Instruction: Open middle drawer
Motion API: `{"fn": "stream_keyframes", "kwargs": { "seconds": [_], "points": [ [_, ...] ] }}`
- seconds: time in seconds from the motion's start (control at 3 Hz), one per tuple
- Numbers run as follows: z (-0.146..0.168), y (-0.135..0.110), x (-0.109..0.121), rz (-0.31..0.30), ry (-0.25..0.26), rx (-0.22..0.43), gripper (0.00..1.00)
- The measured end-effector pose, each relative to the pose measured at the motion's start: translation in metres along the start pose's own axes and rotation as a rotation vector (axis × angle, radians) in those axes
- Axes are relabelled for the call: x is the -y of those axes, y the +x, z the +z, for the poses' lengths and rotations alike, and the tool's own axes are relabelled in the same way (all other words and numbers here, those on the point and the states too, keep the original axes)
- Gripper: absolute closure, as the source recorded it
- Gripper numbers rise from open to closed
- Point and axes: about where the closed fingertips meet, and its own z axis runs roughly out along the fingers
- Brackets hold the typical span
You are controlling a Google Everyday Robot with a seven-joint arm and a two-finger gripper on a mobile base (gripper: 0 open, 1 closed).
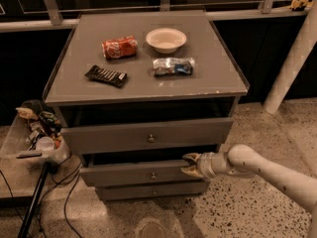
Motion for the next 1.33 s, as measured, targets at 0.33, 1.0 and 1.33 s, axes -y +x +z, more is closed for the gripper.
{"fn": "stream_keyframes", "kwargs": {
  "seconds": [0.33,1.0,1.33],
  "points": [
    [0.0,0.0,0.0,0.0,0.0,0.0,0.35],
    [-0.002,0.0,-0.005,0.0,0.005,0.003,0.61],
    [-0.016,0.006,-0.028,0.007,0.024,0.015,0.84]
  ]
}}
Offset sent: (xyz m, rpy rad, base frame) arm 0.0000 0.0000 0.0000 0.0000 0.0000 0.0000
